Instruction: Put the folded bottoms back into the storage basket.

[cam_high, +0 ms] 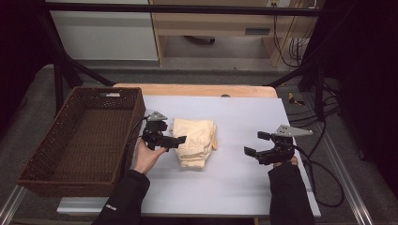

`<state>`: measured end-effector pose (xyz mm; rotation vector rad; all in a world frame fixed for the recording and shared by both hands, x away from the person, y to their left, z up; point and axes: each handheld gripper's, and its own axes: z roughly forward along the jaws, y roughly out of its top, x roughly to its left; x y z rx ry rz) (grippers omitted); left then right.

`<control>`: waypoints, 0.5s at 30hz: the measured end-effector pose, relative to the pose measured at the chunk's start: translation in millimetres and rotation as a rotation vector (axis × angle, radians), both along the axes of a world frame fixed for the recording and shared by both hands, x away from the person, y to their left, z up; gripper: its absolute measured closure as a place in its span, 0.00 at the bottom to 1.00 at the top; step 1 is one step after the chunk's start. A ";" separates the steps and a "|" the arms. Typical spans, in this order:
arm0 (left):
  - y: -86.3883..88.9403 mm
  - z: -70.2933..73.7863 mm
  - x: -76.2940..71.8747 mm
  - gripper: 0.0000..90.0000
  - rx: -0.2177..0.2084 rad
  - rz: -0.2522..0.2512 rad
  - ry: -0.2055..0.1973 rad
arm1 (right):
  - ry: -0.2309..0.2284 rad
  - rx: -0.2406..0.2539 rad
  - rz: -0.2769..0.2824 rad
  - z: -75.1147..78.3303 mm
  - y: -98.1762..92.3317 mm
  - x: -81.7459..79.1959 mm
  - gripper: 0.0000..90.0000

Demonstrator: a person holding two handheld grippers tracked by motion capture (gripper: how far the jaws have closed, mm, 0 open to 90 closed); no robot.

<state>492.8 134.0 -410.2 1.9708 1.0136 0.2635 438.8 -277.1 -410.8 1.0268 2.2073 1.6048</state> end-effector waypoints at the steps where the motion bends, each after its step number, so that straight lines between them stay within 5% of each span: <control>1: 0.8 -1.2 1.7 0.03 0.002 0.005 0.002 | 0.001 -0.001 0.002 -0.3 0.5 0.1 0.04; 15: 8.7 -22.5 23.0 0.12 0.022 0.056 0.099 | 0.004 0.001 0.003 -0.6 1.0 0.2 0.04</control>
